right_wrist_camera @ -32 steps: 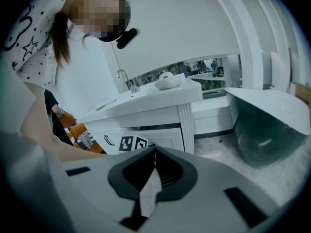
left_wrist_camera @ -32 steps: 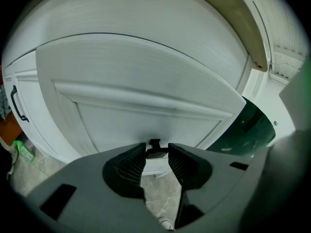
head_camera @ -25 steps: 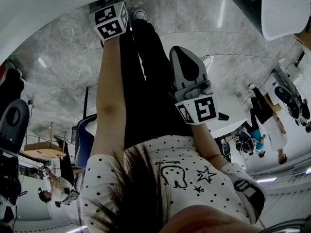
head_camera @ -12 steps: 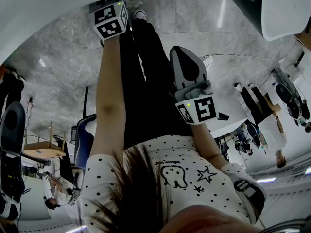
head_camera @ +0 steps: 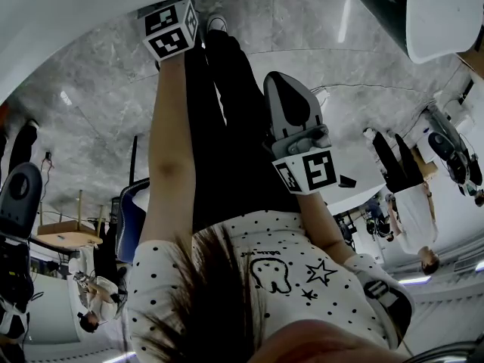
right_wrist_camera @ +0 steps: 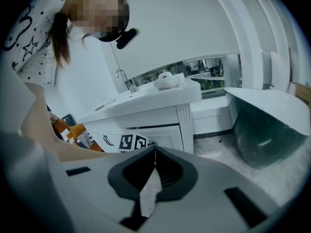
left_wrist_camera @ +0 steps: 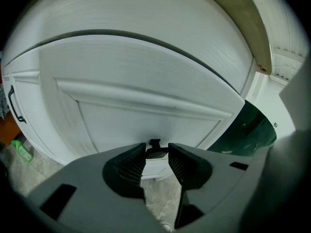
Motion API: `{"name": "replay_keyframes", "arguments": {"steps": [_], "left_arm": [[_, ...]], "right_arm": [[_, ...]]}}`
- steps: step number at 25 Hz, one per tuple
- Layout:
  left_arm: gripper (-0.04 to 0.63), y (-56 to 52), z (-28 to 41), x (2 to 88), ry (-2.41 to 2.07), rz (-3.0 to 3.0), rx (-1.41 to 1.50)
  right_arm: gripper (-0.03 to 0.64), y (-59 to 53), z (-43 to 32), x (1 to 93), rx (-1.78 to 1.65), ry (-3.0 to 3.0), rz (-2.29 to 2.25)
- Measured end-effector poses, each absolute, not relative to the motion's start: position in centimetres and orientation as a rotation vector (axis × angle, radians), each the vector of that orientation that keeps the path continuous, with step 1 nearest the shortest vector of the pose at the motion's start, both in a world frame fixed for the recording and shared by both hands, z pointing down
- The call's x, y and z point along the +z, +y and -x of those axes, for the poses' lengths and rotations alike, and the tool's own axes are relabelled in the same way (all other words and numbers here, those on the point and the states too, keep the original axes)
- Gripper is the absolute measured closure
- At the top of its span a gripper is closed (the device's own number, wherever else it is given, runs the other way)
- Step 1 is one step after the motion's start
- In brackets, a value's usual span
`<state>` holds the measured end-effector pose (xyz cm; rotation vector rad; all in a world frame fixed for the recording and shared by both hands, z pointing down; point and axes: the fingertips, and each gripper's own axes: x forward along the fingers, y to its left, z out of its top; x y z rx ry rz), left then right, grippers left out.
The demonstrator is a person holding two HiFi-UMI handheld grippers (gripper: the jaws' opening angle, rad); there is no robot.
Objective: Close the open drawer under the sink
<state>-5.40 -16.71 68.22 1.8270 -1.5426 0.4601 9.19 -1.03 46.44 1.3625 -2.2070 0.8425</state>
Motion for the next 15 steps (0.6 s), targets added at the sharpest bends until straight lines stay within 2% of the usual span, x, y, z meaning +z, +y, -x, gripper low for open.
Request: {"name": "replay_keyframes", "arguments": {"steps": [15], "left_arm": [[0.449, -16.54, 5.31, 68.43, -1.545, -1.825, 0.45]], "right_arm": [[0.603, -0.86, -9.38, 46.6, 0.846, -2.203, -1.371]]}}
